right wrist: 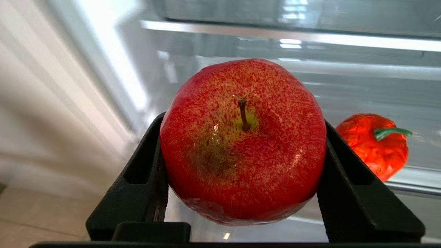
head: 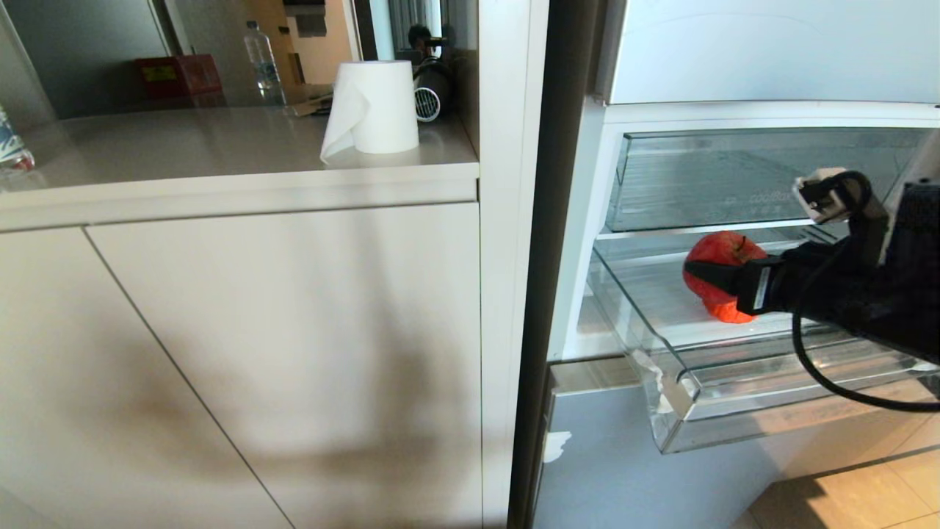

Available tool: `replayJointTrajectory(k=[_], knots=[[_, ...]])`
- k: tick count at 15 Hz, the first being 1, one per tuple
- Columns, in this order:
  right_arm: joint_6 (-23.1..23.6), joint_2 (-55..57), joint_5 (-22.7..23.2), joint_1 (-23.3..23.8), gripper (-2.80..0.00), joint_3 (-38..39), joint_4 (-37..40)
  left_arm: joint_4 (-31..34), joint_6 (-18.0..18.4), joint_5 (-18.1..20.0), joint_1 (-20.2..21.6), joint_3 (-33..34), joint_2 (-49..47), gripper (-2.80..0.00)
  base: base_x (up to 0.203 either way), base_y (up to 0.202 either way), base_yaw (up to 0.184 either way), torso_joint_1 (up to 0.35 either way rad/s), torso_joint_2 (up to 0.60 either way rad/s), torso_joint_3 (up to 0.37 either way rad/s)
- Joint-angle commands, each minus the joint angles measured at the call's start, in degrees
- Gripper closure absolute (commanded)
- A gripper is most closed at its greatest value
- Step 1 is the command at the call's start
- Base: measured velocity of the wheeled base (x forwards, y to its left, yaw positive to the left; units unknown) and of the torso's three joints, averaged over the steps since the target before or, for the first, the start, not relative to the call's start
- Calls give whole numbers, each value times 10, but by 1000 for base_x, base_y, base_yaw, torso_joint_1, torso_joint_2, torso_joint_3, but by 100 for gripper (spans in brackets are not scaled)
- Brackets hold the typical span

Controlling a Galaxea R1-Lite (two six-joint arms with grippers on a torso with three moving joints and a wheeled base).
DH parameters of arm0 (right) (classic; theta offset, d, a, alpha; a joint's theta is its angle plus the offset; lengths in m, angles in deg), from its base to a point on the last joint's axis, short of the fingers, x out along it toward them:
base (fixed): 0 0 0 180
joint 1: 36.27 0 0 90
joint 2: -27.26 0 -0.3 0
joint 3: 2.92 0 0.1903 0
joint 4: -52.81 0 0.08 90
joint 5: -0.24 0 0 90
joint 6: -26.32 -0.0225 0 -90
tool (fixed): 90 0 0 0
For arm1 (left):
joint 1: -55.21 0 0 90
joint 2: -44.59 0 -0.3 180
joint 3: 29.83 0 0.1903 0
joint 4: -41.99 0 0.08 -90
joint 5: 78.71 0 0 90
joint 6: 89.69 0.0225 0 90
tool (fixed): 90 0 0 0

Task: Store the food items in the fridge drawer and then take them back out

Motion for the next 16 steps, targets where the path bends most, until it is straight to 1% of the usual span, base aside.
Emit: replayJointTrajectory(k=[1, 6, 9, 12, 16], knots=[[3, 72, 0, 17, 0, -26, -4, 0, 0, 0, 0, 0, 0, 0, 0, 0, 0, 0, 0, 0], [5, 128, -4, 26, 0, -48, -4, 0, 0, -1, 0, 0, 0, 0, 0, 0, 0, 6, 1, 1], [7, 153, -19, 27, 0, -58, -4, 0, 0, 0, 0, 0, 0, 0, 0, 0, 0, 0, 0, 0], [7, 185, -34, 27, 0, -83, -4, 0, 0, 0, 0, 0, 0, 0, 0, 0, 0, 0, 0, 0], [15, 208, -36, 26, 0, -95, -4, 0, 0, 0, 0, 0, 0, 0, 0, 0, 0, 0, 0, 0]])
